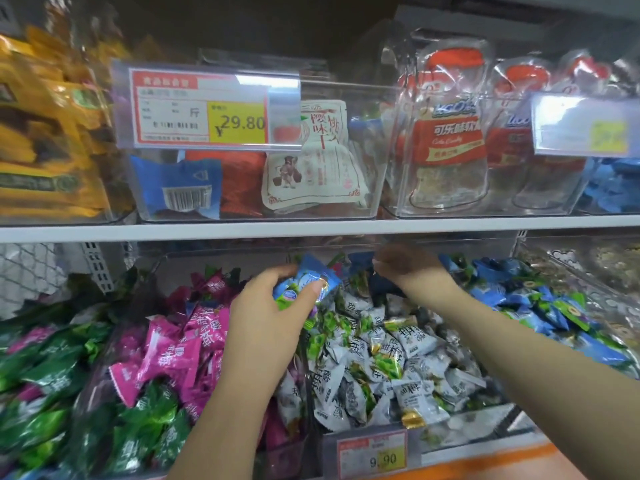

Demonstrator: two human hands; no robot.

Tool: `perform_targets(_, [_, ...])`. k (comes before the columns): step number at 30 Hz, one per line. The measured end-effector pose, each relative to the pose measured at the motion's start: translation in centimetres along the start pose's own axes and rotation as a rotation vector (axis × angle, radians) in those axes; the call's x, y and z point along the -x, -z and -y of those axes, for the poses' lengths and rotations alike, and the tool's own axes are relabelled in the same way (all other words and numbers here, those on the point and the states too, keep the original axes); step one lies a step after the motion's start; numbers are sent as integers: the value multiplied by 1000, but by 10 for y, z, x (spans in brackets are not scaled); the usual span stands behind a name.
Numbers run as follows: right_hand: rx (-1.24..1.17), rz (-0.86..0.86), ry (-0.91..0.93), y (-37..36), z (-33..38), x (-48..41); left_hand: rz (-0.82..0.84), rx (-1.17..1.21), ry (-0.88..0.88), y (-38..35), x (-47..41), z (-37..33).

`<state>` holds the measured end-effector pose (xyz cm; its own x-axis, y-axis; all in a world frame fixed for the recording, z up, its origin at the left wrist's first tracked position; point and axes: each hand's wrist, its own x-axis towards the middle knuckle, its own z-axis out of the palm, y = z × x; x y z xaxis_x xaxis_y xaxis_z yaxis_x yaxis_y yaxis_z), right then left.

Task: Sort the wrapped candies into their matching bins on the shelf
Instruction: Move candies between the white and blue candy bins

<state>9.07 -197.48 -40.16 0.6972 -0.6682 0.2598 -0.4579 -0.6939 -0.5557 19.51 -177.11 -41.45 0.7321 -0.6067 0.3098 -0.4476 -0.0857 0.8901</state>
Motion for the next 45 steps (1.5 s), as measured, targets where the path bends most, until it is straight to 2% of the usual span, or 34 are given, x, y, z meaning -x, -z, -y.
perform_targets(3, [-12,70,-87,-7,-17,-26,-16,-34,29,0,-3,1])
perform_targets(7, [22,-17,-61,-23,-33,-47,-21,-42,23,-2,-5,3])
perform_targets(11, [333,-7,-29,-33,-37,-58,-8,-46,26,-5,-7,4])
perform_targets(13, [377,-14,-48,-34,-38,-59,-1,-54,27,-5,-6,2])
perform_targets(18, [130,-118,-71,-16,-19,-33,3,-70,32,-4,-5,1])
perform_targets(23, [-100,-303,12,12,-7,29,9,-54,-4,-10,-1,-5])
perform_targets(30, [-497,-433,-75,53,-41,105,141,-87,-158,-45,21,-24])
perform_targets(35, [-528,-533,-130,72,-81,122,245,-274,-362,-86,45,-46])
perform_targets(40, [-379,-702,-194,99,-122,120,333,-344,-500,-138,45,-73])
perform_targets(42, [-291,-680,-225,105,-143,118,356,-354,-508,-160,40,-84])
perform_targets(45, [-233,-490,-214,112,-161,121,367,-360,-515,-192,31,-96])
